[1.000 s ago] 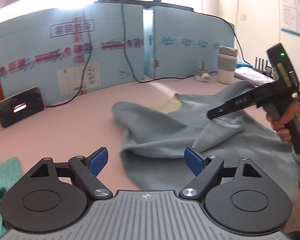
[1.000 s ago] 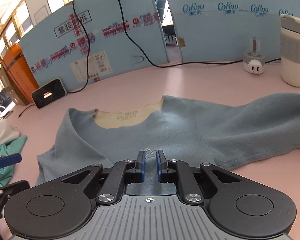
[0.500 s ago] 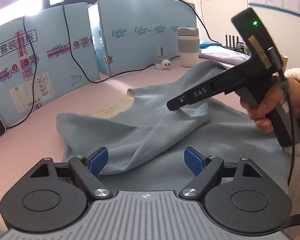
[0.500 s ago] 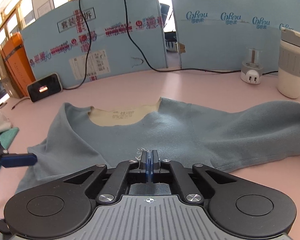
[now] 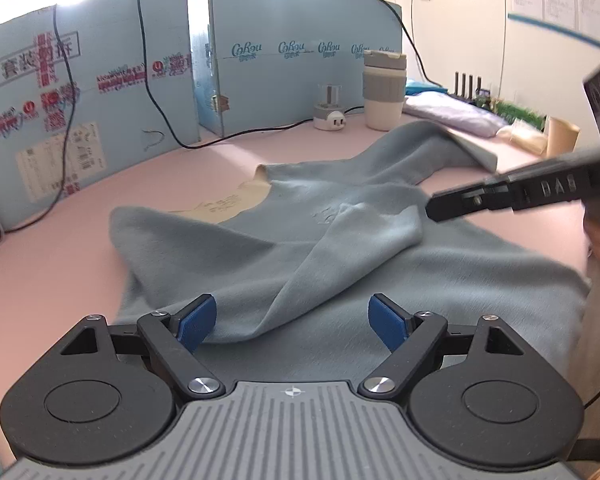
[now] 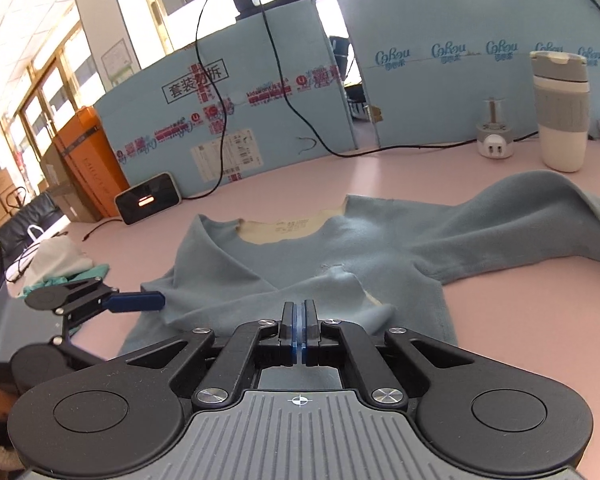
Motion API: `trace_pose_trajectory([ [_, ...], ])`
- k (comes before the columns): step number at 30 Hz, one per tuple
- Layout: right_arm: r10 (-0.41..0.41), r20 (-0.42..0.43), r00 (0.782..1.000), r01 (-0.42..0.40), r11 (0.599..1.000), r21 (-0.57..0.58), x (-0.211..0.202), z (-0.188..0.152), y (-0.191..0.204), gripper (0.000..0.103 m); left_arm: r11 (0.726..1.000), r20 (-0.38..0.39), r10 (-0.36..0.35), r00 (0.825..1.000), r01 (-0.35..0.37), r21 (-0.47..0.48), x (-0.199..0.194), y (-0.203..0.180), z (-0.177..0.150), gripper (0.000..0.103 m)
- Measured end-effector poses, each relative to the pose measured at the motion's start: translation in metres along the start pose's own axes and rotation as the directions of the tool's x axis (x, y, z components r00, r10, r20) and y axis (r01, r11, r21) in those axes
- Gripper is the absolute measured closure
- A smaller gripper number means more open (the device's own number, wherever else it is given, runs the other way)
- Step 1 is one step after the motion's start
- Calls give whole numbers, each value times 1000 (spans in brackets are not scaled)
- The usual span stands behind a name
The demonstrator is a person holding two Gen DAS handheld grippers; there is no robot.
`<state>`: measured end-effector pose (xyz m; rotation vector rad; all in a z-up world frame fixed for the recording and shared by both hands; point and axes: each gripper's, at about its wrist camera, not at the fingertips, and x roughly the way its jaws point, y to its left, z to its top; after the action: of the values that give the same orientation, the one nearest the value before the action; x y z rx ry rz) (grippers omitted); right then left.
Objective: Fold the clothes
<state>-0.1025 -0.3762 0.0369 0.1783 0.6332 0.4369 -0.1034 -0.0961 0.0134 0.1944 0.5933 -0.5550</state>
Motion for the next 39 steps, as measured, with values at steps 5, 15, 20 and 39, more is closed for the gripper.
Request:
trace_pose_trajectory([
  [5, -24, 3, 1000, 24, 1000, -13, -7, -11, -2, 93, 998, -10, -61, 998, 60, -34, 16, 2, 22, 21],
  [15, -85, -21, 996, 82, 992, -94, -16, -37, -1, 83, 987, -67, -159, 985, 157, -31, 57, -12, 60, 25],
  [20, -73, -12, 997, 72, 994, -84, -25, -45, -6, 83, 989, -97, -150, 984, 149, -15, 84, -26, 63, 45],
  [39, 18, 91, 996, -39, 971, 238, -33, -69, -46, 83, 952, -21, -303, 953, 302, -53, 32, -41, 46, 93],
])
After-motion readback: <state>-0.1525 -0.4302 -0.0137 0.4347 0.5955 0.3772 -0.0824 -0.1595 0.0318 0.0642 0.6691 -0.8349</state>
